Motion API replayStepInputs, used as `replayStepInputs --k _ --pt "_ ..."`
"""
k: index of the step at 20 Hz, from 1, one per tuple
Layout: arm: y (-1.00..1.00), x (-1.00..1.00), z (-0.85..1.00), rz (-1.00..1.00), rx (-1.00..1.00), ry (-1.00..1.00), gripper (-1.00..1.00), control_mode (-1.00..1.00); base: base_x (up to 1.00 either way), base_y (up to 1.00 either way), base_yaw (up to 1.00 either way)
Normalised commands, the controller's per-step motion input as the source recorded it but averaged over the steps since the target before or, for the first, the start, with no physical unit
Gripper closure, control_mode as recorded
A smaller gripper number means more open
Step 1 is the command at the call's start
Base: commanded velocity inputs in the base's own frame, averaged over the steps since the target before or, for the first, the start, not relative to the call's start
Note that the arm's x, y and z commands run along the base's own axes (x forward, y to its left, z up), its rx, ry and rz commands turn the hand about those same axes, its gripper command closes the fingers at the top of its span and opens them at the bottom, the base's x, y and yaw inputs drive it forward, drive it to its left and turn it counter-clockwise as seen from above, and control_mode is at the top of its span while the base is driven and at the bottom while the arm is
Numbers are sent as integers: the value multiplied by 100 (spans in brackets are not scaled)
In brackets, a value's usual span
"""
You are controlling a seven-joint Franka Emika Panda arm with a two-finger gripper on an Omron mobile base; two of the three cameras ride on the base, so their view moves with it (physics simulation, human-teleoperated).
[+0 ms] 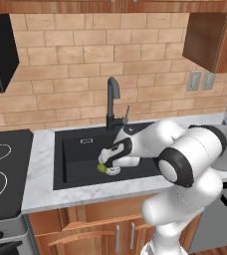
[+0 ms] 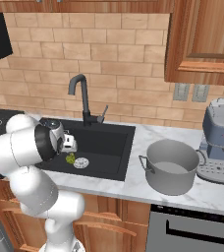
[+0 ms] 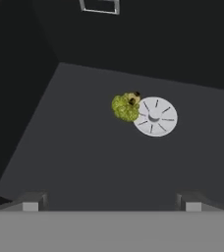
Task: Dump the broccoli from the pot into the sink. Then turn on the water and wash the broccoli. Then turn off the water and put the broccoli back in the pot.
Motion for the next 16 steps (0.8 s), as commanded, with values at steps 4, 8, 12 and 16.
replayStepInputs --k 4,8,12,16 --pt "0 25 -21 -7 0 0 -100 -100 0 0 0" --pt "0 23 -19 -7 0 0 -100 -100 0 0 0" --pt "0 26 -19 -6 0 0 -100 -100 0 0 0" --pt "0 28 -16 -2 0 0 -100 -100 0 0 0"
